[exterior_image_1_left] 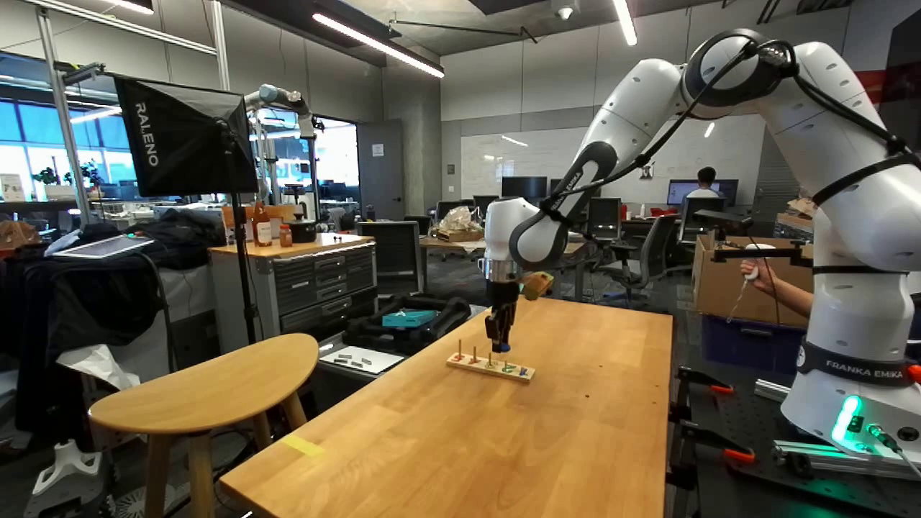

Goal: Remove the blue ring from the wooden stand

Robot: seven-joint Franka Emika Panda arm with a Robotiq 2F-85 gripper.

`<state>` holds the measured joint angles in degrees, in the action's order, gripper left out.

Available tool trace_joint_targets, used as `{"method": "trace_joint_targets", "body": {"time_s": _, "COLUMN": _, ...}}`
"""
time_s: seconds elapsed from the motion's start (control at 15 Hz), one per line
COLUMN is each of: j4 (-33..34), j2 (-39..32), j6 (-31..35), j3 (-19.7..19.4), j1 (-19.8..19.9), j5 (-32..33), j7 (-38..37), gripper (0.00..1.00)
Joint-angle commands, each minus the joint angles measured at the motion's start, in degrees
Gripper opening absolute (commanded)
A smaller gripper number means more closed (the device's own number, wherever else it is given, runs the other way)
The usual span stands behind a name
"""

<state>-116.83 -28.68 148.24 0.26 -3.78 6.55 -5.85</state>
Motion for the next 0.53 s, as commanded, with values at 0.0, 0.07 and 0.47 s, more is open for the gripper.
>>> {"method": "trace_joint_targets", "body": {"time_s": 0.0, "j4": 2.0, "j2": 5.4, "j6": -5.8, "j3": -1.5, "j1": 0.3, "j5": -0.5, "j7": -0.1, "gripper": 0.18}}
{"method": "trace_joint_targets", "body": {"time_s": 0.07, "j4": 2.8, "j2": 5.7, "j6": -6.7, "j3": -2.6, "j1": 0.4, "j5": 0.4, "j7": -0.6, "gripper": 0.18}}
{"method": "trace_joint_targets", "body": {"time_s": 0.47, "j4": 3.6, "j2": 3.7, "j6": -7.3, "j3": -9.1, "j1": 1.9, "j5": 6.7, "j7": -2.1, "gripper": 0.18}}
